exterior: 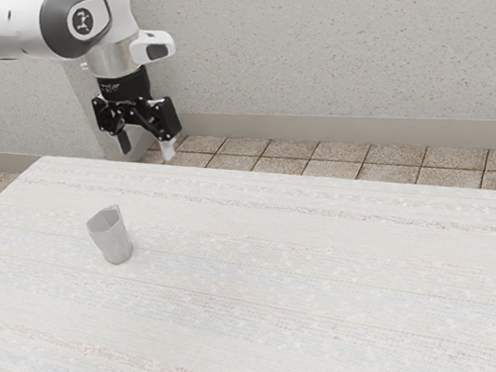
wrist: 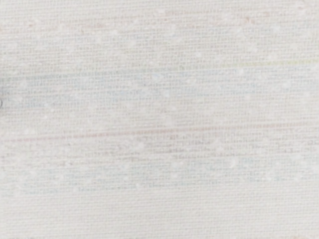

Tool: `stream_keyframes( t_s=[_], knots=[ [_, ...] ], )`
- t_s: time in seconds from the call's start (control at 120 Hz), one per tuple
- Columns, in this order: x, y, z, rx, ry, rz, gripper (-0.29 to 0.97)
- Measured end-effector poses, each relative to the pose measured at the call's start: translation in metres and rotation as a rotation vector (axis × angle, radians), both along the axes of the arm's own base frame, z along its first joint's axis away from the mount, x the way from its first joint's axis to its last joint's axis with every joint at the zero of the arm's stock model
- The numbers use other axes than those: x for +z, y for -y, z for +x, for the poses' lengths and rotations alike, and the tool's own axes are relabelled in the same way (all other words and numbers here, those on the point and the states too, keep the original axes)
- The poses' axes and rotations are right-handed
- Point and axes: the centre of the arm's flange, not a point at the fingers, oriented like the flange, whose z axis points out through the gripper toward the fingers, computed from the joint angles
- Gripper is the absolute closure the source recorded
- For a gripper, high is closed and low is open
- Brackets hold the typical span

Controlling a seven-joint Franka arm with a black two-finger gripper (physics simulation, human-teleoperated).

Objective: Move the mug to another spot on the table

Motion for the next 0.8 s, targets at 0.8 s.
stream_keyframes(
  t_s=[0.8],
  knots=[
    [-0.186, -0.266, 0.079, 0.638, -0.044, 0.044, 0.00]
  ],
)
